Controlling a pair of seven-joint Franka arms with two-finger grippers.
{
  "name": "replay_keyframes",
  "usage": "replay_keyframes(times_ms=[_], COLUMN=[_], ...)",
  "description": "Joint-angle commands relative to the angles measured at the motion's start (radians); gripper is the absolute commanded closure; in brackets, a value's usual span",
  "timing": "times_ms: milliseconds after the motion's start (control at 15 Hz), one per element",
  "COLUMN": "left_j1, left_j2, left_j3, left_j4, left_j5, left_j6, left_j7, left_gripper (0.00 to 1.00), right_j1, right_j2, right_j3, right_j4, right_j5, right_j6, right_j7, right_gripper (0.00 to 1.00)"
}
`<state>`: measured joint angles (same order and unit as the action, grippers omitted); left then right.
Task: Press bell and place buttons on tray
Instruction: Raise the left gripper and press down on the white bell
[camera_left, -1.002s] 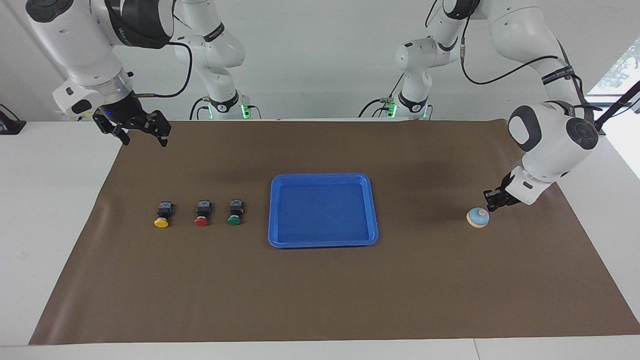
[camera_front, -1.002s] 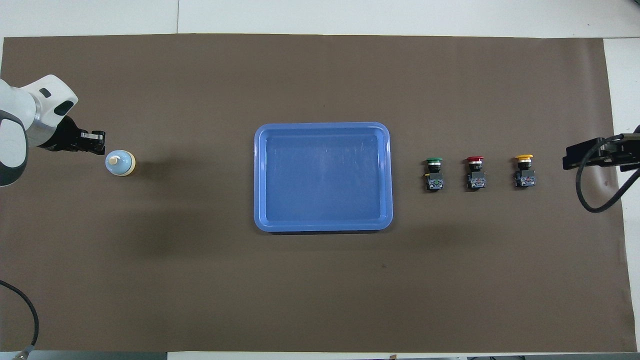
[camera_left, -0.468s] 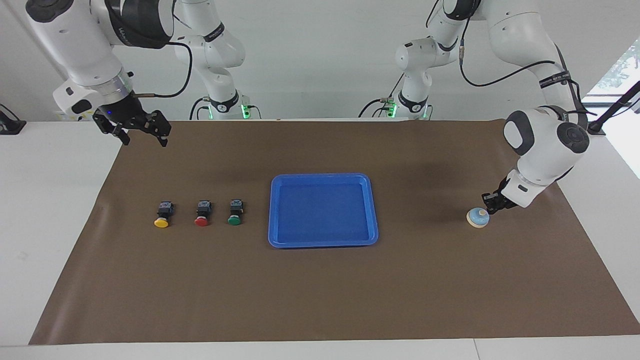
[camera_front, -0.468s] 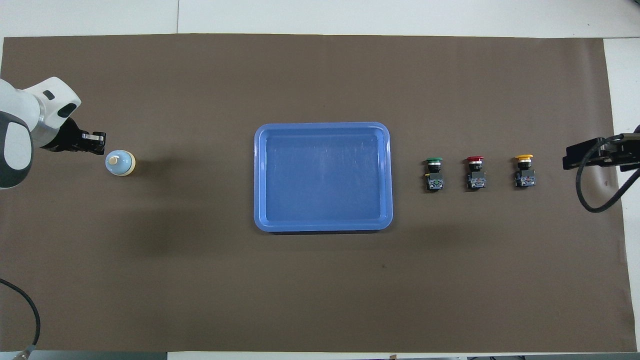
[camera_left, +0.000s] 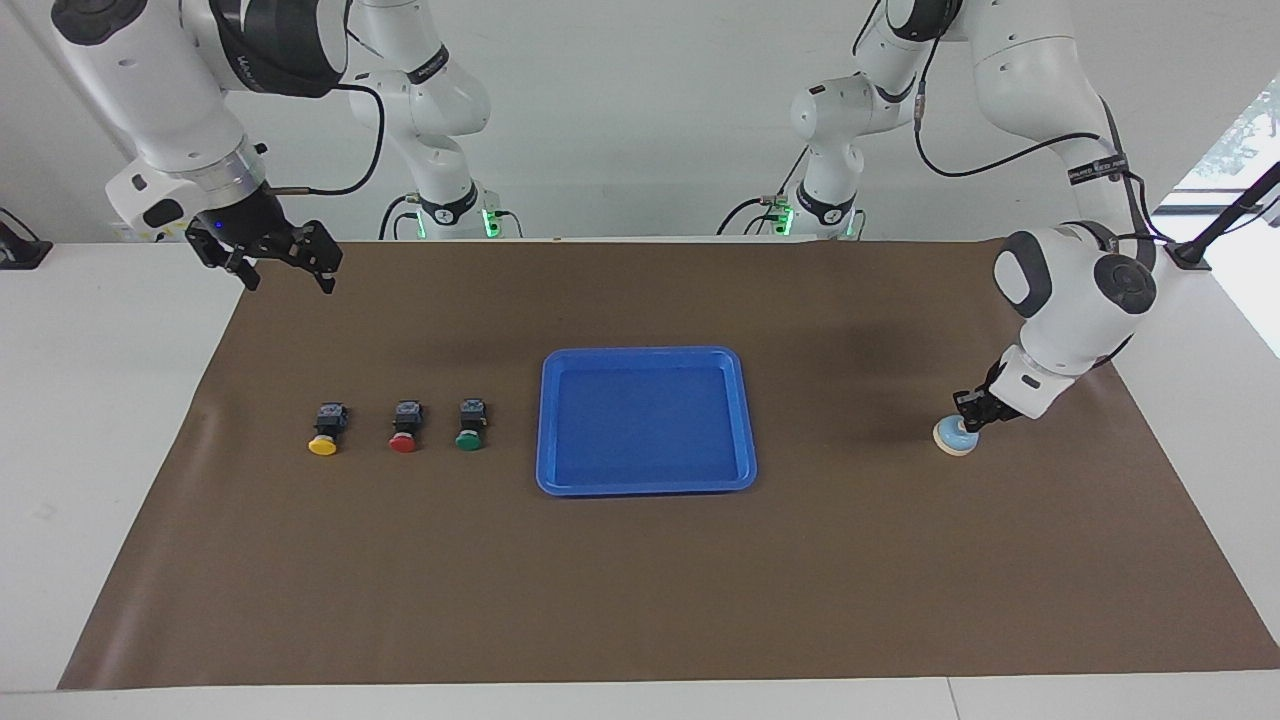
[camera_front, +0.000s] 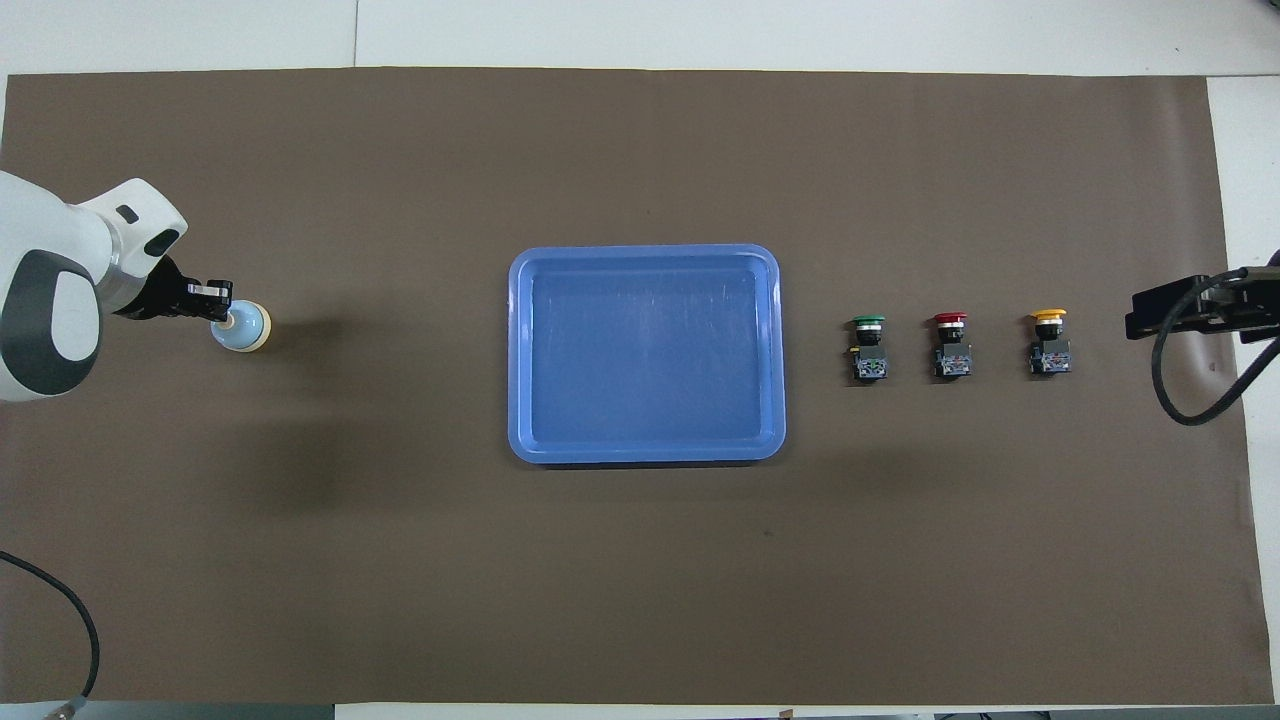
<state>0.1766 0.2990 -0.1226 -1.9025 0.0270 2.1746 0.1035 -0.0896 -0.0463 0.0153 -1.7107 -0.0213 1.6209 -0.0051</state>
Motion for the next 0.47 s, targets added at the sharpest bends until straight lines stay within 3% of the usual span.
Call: replay_keyframes(times_ms=[0,401], left_j1=[0.004,-0.012], left_j2=[0.003,0.0], left_j3=[-0.002,-0.002], left_j4=[-0.021,0.06], left_j5=[0.027,0.027], left_j6=[0.04,-0.073], left_j7=[-0.016,-0.021], left_gripper=[1.0,1.0], right_j1=[-0.007,-0.007], right_j2=[-0.026,-0.026], right_j3=[0.005,0.005], right_j4=[-0.026,-0.026], right_j5=[0.003,0.003], right_j6=[-0.001,0.0], right_j7=[0.0,0.0], right_gripper=[0.0,0.0])
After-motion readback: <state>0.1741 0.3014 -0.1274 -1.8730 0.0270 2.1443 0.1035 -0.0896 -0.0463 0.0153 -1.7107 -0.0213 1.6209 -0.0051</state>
